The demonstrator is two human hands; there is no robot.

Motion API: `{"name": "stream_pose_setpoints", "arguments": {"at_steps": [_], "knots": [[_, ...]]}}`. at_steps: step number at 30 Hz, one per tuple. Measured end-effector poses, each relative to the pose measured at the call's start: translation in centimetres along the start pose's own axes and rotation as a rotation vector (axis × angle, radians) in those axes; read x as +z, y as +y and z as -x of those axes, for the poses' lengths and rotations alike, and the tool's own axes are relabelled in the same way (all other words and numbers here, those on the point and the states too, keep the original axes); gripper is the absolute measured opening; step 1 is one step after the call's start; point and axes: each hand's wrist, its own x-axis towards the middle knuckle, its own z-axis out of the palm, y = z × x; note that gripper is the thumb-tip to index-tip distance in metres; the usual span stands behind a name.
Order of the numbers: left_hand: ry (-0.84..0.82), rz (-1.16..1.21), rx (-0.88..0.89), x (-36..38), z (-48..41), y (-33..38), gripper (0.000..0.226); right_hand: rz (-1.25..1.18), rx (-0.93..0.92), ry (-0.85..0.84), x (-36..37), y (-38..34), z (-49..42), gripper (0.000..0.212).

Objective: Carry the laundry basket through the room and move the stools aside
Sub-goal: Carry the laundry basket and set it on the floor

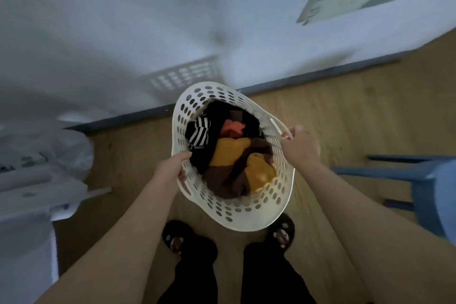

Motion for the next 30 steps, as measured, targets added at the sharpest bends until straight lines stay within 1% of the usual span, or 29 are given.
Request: {"name": "stream_pose_setpoints", "arguments": {"at_steps": [6, 10, 13, 18, 21, 25, 30], "knots": [[-0.024, -0.108, 0.057, 10.2, 2.5, -0.2, 0.032, -0.169, 0.209, 0.087, -5.2, 10.0, -0.6, 0.014], [0.006, -0.14, 0.097, 16.4, 3.7, -1.9, 0.041, -0.259, 0.269, 0.09, -8.1, 16.3, -2.2, 0.023], [0.073, -0.183, 0.108, 20.9, 4.0, -3.8, 0.04, -0.289, 0.298, 0.052, -9.8, 21.5, -4.0, 0.026], [0.112, -0.244, 0.107, 25.7, 2.8, -6.2, 0.034, -0.339, 0.351, -0.026, -9.9, 27.6, -6.8, 0.029], [0.115, -0.283, 0.11, 27.5, 1.7, -7.9, 0.039, -0.368, 0.364, -0.09, -8.8, 30.5, -8.0, 0.031], [0.114, -0.312, 0.101, 28.6, 0.3, -9.1, 0.045, -0.396, 0.383, -0.144, -7.5, 32.8, -8.9, 0.03], [0.035, -0.351, 0.115, 30.5, -1.7, -9.7, 0.048, -0.421, 0.418, -0.185, -6.6, 34.3, -10.4, 0.03]]}}
